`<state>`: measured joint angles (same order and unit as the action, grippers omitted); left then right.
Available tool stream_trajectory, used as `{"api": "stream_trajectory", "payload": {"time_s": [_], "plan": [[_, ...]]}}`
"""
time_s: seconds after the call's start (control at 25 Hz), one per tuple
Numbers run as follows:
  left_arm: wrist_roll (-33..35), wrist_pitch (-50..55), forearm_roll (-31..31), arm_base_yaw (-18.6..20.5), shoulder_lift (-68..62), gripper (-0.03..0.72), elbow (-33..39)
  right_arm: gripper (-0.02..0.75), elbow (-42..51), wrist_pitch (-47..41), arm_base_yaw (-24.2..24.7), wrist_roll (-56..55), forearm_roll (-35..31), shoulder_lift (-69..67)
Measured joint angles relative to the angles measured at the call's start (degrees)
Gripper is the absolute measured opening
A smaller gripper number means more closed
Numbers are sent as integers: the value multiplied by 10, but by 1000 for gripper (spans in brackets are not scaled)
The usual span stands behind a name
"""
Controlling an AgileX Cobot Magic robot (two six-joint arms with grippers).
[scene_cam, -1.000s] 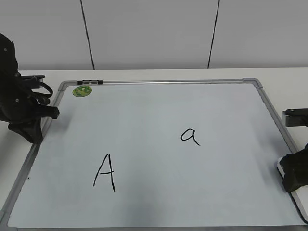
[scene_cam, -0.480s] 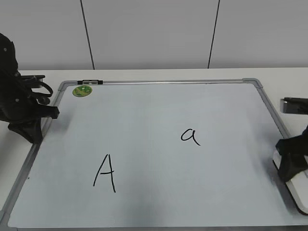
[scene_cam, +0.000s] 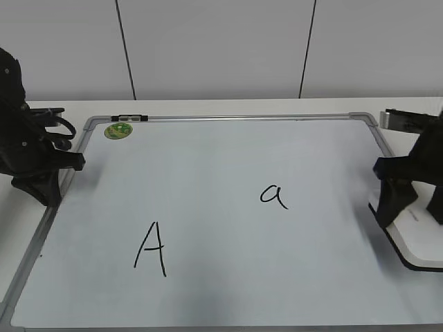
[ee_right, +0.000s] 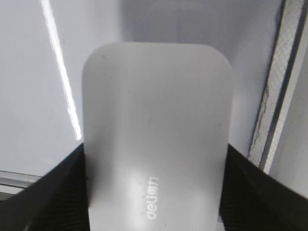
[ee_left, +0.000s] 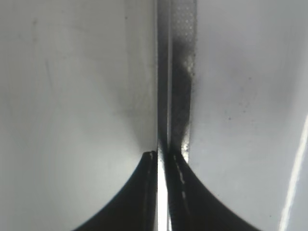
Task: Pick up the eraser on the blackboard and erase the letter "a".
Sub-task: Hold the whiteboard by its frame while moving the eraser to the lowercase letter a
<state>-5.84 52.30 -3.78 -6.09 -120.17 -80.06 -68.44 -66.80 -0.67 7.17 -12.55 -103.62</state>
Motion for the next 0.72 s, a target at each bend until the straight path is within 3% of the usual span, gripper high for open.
{"api": "stream_trajectory", "payload": {"time_s": [0.44, 0.72], "plan": [[0, 0, -3, 0, 0, 26, 0, 522, -181, -20, -140, -37, 63, -119], [0, 1, -3, 0, 0, 26, 0, 522, -292, -22, -170, -45, 67, -200]]}}
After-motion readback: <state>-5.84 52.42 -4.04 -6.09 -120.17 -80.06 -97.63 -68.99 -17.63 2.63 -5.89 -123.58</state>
